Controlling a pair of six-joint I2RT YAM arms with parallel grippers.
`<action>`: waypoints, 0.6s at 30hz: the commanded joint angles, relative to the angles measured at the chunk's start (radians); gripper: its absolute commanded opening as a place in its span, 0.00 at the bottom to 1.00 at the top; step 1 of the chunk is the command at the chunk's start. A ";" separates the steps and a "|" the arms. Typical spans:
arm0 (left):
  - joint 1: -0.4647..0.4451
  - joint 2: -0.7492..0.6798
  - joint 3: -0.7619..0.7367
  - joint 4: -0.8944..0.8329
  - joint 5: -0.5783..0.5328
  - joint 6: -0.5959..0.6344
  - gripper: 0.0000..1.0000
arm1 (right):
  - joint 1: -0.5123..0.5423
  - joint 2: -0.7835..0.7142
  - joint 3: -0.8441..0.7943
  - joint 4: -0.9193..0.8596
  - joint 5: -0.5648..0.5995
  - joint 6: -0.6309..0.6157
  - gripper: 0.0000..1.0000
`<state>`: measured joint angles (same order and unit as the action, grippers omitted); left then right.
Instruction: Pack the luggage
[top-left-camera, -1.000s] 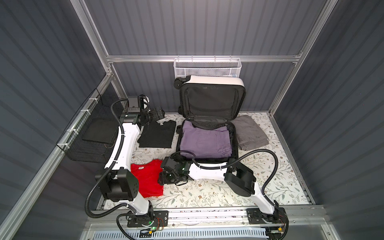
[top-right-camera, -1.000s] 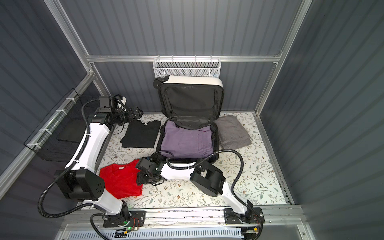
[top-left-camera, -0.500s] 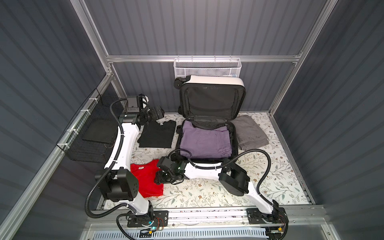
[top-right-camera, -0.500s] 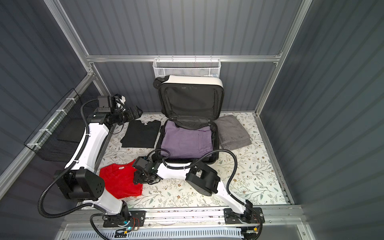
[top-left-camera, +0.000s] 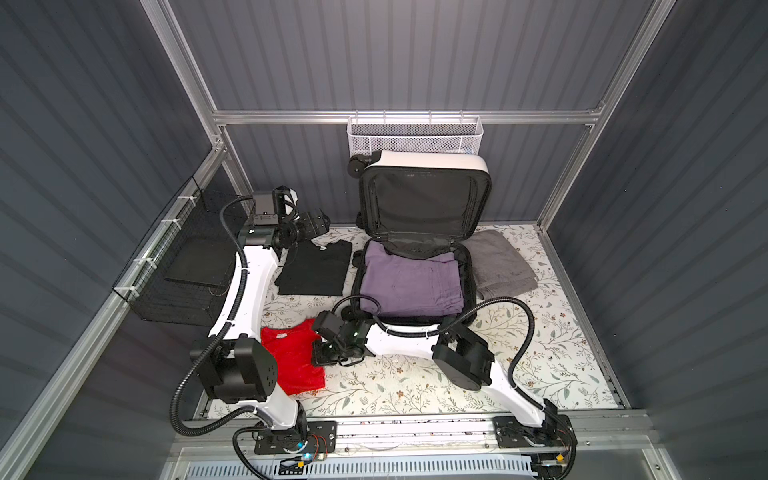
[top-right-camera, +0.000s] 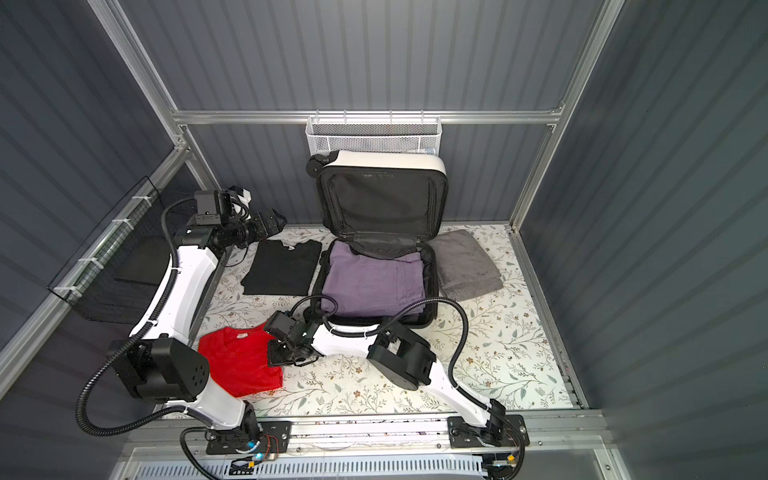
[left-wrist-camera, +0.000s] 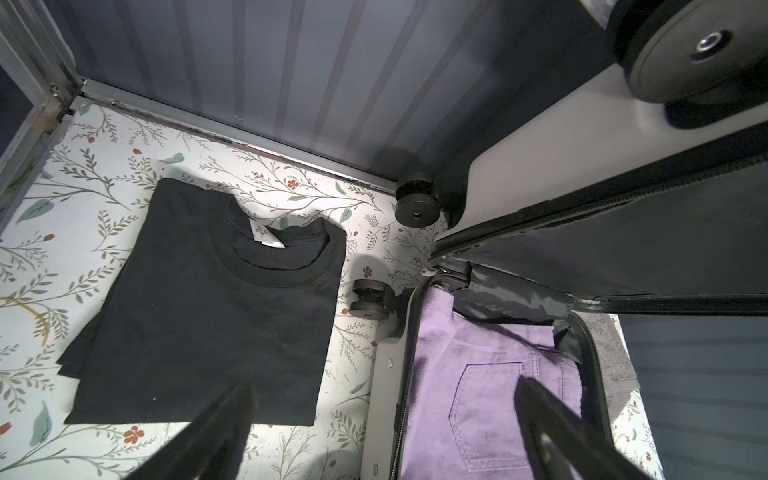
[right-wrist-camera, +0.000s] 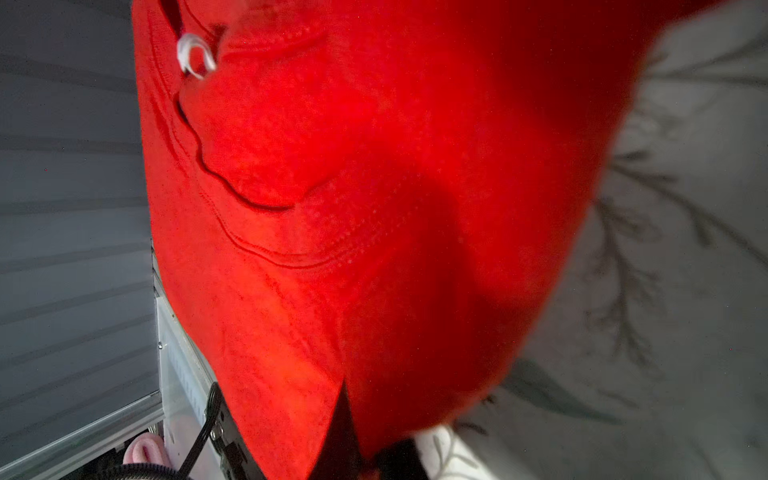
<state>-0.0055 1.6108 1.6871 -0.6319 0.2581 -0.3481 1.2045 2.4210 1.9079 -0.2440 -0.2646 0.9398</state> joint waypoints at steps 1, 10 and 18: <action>0.007 0.004 0.000 0.009 0.036 -0.015 1.00 | -0.024 -0.098 0.003 -0.013 -0.024 -0.098 0.00; 0.007 0.006 0.039 0.003 0.063 -0.028 1.00 | -0.109 -0.234 0.073 -0.177 -0.090 -0.262 0.00; 0.007 -0.046 -0.052 0.034 0.104 -0.049 1.00 | -0.188 -0.358 0.051 -0.304 -0.121 -0.355 0.00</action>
<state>-0.0055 1.6058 1.6745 -0.6151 0.3187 -0.3782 1.0321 2.1082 1.9526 -0.4797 -0.3508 0.6502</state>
